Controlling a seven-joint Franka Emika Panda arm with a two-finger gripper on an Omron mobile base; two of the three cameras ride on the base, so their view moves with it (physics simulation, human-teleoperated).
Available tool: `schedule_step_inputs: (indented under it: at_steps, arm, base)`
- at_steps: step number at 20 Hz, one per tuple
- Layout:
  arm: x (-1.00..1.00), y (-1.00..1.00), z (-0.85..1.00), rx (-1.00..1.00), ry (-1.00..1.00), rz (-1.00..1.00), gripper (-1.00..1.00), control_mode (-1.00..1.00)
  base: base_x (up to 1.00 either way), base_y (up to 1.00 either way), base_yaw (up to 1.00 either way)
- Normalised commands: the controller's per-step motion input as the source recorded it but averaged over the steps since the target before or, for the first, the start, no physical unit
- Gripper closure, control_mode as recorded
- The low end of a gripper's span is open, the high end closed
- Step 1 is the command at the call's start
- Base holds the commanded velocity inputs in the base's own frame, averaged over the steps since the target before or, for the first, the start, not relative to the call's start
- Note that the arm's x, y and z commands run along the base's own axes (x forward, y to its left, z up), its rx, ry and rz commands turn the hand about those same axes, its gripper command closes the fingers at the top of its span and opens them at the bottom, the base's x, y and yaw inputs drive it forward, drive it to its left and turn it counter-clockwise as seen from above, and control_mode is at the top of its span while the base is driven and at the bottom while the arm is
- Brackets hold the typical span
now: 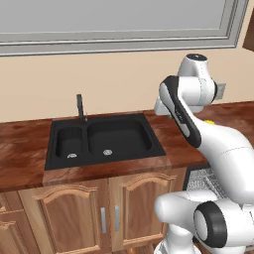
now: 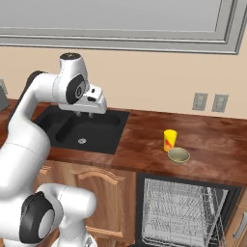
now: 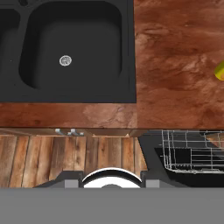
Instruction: Pick up the cup and bowl from the counter, place them in the dishwasher, and close the dishwasher door.
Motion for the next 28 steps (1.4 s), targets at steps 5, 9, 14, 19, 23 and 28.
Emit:
schedule_step_inputs:
  at_steps: [5, 9, 14, 19, 23, 28]
  arm:
    - [0.0, -0.12, 0.0, 0.0, 0.0, 0.0, -1.0, -1.0]
    - [0.0, -0.27, -0.01, -0.02, 0.0, 0.0, -1.0, -1.0]
    - [0.0, -0.31, -0.1, -0.01, 0.0, 0.0, -1.0, -1.0]
    - [0.0, -0.31, -0.2, 0.0, 0.0, 0.0, -1.0, -1.0]
    - [0.05, -0.33, -0.19, 0.0, 0.0, 0.0, -1.0, -1.0]
    - [0.13, -0.3, -0.19, 0.0, 0.0, 0.0, -1.0, -1.0]
  base:
    - [0.0, 0.0, 0.0]
    - [0.0, 0.0, 0.0]
    - [0.0, 0.0, 0.0]
    - [0.0, 0.0, 0.0]
    - [0.0, 0.0, 0.0]
    - [0.0, 0.0, 0.0]
